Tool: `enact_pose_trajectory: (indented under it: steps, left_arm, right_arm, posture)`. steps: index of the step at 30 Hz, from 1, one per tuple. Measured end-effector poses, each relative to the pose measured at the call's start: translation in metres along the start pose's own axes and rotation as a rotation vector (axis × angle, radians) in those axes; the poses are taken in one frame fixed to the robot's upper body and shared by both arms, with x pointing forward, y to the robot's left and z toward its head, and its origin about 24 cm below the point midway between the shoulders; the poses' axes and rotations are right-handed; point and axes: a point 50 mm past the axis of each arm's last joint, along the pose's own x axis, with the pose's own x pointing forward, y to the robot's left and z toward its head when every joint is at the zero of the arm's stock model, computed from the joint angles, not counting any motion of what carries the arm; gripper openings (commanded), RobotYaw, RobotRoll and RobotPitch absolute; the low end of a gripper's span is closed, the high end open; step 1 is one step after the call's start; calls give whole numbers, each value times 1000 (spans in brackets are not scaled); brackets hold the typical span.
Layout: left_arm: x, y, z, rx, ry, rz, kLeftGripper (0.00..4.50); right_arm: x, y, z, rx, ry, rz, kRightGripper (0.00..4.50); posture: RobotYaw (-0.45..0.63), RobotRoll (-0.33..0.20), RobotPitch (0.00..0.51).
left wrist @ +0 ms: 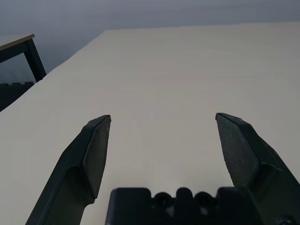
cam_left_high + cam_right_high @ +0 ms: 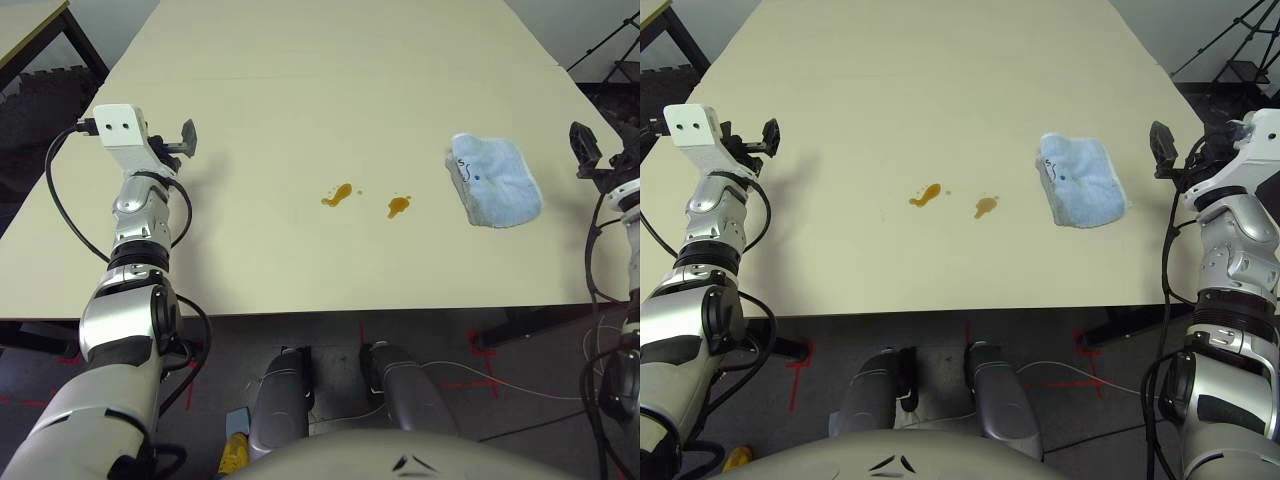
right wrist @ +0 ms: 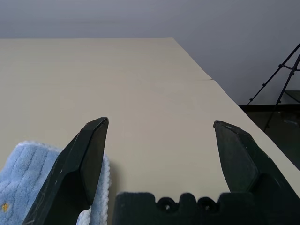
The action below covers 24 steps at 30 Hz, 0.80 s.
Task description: Wipe the water off the table with a rag.
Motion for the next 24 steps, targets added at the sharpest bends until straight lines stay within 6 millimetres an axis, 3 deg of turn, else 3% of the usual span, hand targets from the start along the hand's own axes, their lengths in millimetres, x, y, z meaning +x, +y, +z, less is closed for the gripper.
enact_pose_trajectory:
  steps: [15,20,24]
  left_arm:
    - [2,-9,1,0,-3,-82,4500]
    - [2,-17,2,-15,5,-214,4500]
    - [0,-27,7,-53,5,-421,4500]
  right_arm:
    - [3,1,3,1,-9,1,4473]
    - [6,3,8,3,-24,9,4473]
    - [7,4,7,1,-19,12,4473]
  posture:
    - [-216,0,159]
    - [-214,0,149]
    - [-220,0,143]
